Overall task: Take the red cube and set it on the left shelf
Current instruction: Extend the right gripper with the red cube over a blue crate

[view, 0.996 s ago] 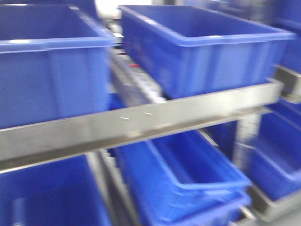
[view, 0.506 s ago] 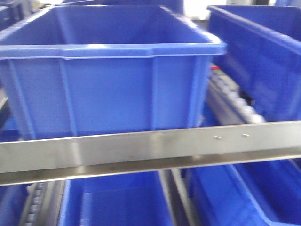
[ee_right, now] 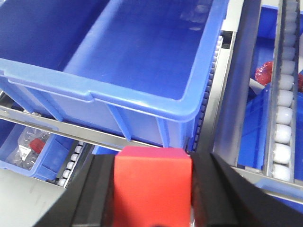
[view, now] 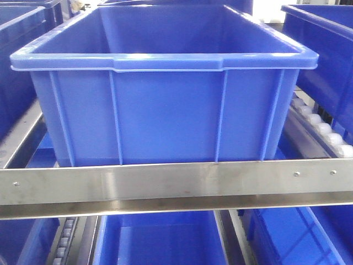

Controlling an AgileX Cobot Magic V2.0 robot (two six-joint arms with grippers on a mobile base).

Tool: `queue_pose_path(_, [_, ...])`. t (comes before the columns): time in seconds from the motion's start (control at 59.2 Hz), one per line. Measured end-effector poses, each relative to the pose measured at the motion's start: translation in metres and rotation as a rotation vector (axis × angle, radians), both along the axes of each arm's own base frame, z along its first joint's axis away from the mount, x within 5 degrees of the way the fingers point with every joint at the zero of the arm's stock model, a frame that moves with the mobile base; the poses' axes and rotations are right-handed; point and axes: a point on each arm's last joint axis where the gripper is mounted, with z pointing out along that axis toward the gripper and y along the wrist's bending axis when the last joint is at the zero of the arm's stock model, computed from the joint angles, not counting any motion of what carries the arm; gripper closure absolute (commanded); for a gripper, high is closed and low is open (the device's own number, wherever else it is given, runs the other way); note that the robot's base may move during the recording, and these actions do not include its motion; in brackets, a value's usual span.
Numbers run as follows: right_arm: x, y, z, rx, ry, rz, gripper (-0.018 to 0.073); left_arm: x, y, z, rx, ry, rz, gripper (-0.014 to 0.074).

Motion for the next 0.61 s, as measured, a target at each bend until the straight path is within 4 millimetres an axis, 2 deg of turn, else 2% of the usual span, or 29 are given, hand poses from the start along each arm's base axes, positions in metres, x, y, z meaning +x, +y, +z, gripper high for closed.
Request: queue_pose_path(0.608, [0.0,0.0,0.0,0.0,0.0,0.0,0.0494,0.0,0.0,0.0,0.0,0.0,0.0,0.0495])
